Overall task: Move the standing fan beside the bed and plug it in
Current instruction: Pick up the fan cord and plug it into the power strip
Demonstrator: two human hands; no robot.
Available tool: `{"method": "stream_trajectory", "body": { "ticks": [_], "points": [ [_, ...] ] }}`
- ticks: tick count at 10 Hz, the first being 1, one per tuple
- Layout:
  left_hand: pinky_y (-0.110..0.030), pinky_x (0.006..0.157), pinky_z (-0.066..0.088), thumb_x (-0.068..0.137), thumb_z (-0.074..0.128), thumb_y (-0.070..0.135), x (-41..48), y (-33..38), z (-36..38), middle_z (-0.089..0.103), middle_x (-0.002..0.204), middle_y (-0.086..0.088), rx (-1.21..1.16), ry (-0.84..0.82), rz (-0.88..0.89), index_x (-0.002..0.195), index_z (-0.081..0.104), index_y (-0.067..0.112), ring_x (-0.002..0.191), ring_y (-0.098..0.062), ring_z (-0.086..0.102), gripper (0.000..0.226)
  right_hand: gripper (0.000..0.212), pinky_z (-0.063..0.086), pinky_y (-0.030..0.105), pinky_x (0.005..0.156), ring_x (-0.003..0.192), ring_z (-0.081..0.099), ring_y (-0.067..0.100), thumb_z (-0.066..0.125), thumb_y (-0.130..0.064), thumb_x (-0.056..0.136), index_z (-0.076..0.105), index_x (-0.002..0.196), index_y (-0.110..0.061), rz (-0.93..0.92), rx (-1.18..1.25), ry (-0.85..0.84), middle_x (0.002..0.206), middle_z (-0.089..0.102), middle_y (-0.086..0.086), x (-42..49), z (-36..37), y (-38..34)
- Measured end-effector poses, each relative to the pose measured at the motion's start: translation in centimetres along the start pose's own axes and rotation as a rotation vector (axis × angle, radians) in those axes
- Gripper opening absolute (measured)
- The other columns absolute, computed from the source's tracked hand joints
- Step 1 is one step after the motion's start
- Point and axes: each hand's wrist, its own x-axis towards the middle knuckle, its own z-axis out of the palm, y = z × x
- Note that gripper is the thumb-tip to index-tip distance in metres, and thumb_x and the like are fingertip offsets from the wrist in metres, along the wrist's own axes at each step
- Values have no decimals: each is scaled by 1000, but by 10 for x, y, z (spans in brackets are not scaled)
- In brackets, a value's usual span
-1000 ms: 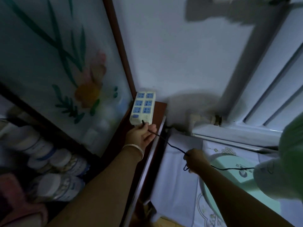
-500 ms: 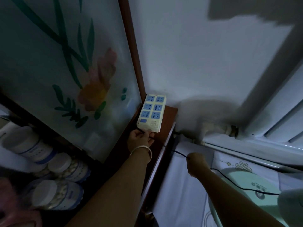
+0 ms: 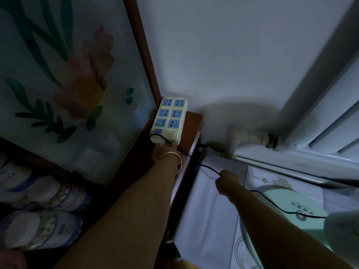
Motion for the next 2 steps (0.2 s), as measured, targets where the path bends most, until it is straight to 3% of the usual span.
{"method": "stream_trajectory", "body": {
  "ticks": [1,2],
  "points": [
    [-47,98,43,98,46,11,-2,0,7,42,145,-26,-138,-37,-98,142,30,-2,130,-40,47,49,41,49,34,92,118,53,36,38,5,92,40,133,7,-10,85,-2,131,49,26,4,2,5],
    [-41,109,41,99,40,8,-7,2,10,44,145,-23,-18,-17,-117,84,50,-7,134,-33,47,23,43,42,27,83,120,52,37,41,5,92,39,135,5,-16,102,-6,133,48,26,-2,1,6]
  ]
}}
